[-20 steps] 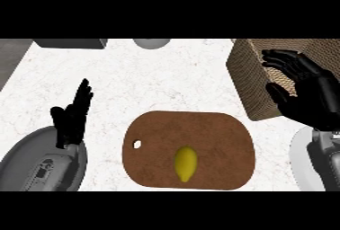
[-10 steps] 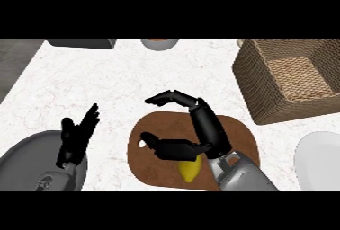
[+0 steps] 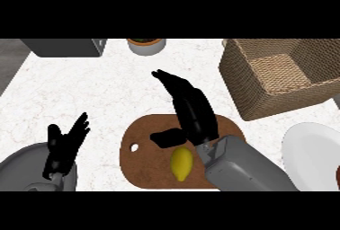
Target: Pick the lemon from the cutting board and place it in the basket
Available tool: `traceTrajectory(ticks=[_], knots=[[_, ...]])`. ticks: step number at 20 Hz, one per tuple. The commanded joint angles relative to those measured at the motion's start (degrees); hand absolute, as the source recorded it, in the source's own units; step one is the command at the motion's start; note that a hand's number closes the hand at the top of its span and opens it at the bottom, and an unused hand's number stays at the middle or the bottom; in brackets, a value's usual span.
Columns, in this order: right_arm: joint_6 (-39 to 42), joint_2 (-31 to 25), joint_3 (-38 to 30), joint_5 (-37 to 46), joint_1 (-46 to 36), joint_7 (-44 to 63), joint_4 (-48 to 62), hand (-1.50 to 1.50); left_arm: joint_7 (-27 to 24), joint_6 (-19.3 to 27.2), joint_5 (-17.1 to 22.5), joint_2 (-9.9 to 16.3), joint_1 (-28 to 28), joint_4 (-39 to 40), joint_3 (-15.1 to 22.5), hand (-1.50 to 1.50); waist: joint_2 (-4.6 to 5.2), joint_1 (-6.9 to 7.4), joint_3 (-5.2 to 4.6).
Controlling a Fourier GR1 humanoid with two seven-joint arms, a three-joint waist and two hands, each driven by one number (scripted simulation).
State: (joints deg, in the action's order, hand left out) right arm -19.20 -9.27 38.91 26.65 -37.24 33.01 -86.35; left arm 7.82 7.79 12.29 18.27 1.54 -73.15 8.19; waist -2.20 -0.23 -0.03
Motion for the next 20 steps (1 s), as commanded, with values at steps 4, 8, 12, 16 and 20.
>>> traceTrajectory(ticks=[4,8,12,16,20], knots=[[20.7,-5.3,-0.6,2.4,-14.1,23.2,-7.9,-1.50,1.8,-0.5,0.4,-0.1,-7.1,1.3,1.0,0.00,0.16,-0.87,-0.36],[34.6,-6.3,-1.8,-6.8,-17.5,33.2,-14.3,-1.50,3.2,-0.5,1.4,1.2,-6.9,-0.6,-0.6,0.00,0.34,-1.28,-0.21],[42.7,-6.9,-3.6,-17.4,-18.1,40.2,-15.6,-1.50,1.4,-0.3,0.8,0.3,-7.9,-0.4,-0.2,0.00,0.66,-1.82,-0.27],[46.5,-11.4,-5.4,-25.3,-20.3,43.0,-16.8,-1.50,3.5,0.1,0.4,1.5,-8.5,-2.4,-0.1,0.00,0.69,-1.66,-0.15],[45.6,-14.6,-4.7,-30.8,-20.2,46.4,-20.6,-1.50,3.0,-0.3,1.6,1.0,-9.0,-2.9,-1.0,0.00,0.83,-1.84,-0.15]])
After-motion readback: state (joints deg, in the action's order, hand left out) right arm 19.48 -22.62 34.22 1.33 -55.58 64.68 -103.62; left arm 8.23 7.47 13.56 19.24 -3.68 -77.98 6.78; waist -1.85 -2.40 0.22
